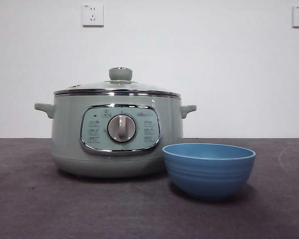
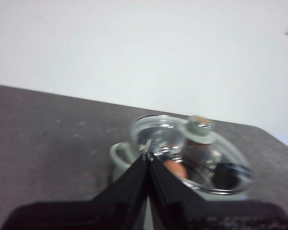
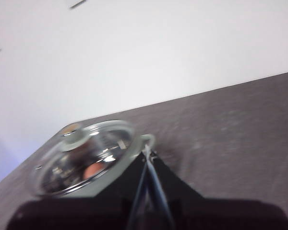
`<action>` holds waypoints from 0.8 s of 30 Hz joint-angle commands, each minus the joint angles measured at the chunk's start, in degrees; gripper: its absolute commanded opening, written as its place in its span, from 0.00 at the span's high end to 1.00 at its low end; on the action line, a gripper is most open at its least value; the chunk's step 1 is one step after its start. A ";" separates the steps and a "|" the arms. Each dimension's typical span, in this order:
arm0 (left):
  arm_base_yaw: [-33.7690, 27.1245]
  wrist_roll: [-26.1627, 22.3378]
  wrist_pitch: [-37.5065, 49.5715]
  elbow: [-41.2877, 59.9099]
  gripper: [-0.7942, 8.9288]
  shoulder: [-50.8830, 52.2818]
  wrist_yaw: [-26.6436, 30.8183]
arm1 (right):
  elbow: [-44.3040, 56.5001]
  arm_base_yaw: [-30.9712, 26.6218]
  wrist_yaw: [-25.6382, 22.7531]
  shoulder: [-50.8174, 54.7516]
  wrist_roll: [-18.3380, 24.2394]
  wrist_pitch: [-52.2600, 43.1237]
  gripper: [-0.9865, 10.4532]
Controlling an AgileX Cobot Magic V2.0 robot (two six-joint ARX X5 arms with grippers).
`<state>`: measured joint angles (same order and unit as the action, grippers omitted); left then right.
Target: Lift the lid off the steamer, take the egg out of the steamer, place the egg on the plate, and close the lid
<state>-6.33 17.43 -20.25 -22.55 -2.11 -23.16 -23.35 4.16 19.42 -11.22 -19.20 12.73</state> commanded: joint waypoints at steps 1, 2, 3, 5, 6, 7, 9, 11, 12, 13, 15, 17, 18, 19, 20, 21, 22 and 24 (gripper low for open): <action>-0.15 -2.69 -3.28 -4.42 0.93 -1.77 -2.73 | -5.35 0.07 3.98 -4.46 2.54 3.02 0.92; -0.15 -3.72 -5.09 -6.51 0.93 -2.99 -3.87 | -8.00 0.07 5.86 -6.64 3.63 5.01 0.92; -0.15 -4.52 -6.56 -8.07 0.93 -3.96 -4.76 | -10.03 0.07 7.39 -8.33 4.55 6.62 0.92; -0.15 -6.05 -9.86 -11.69 0.93 -6.45 -6.84 | -14.88 0.07 11.08 -12.24 6.82 10.88 0.92; -0.15 -6.82 -11.17 -13.20 0.93 -7.61 -7.78 | -17.00 0.07 12.83 -13.86 8.04 12.94 0.92; -0.15 -7.50 -12.52 -14.69 0.93 -8.79 -8.94 | -19.10 0.07 14.56 -15.50 9.40 15.08 0.92; -0.13 -8.83 -15.47 -18.16 0.93 -11.65 -11.85 | -23.91 0.07 18.51 -19.17 12.44 20.59 0.92; -0.04 -9.81 -17.92 -21.42 0.93 -14.38 -14.49 | -28.61 0.07 21.49 -22.69 15.41 26.67 0.92; 0.00 -10.23 -18.95 -22.75 0.93 -15.52 -15.63 | -30.47 0.09 22.49 -24.04 16.68 29.16 0.92; 0.02 -10.29 -20.15 -24.35 0.93 -16.79 -16.83 | -32.48 0.11 23.34 -25.49 18.21 32.00 0.92; 0.02 -10.99 -22.25 -27.04 0.93 -19.02 -19.28 | -35.82 0.13 24.59 -27.85 20.85 37.00 0.92; 0.04 -12.85 -24.92 -29.79 0.93 -21.09 -20.68 | -38.82 0.13 25.53 -29.88 23.78 42.05 0.92; 0.15 -13.44 -26.01 -30.86 0.93 -21.86 -20.85 | -39.89 0.20 25.57 -30.60 24.87 44.00 0.92; 0.35 -14.03 -27.19 -32.00 0.93 -22.64 -20.83 | -40.89 0.35 25.51 -31.28 25.75 45.77 0.92; 0.50 -14.69 -28.52 -33.09 0.93 -23.39 -20.83 | -41.62 0.57 25.53 -31.80 26.36 47.12 0.92; 0.66 -15.04 -29.57 -33.92 0.93 -23.96 -20.79 | -42.05 0.81 25.51 -32.04 26.69 47.98 0.92; 0.81 -15.41 -30.58 -34.73 0.93 -24.46 -20.79 | -42.36 1.01 25.51 -32.26 26.86 48.70 0.92; 1.07 -15.80 -31.41 -35.60 0.93 -25.05 -20.63 | -42.42 1.20 25.49 -32.33 27.08 49.07 0.92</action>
<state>-5.52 3.31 -51.51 -57.89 -27.18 -43.68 -65.58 5.26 44.64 -43.64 6.31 61.87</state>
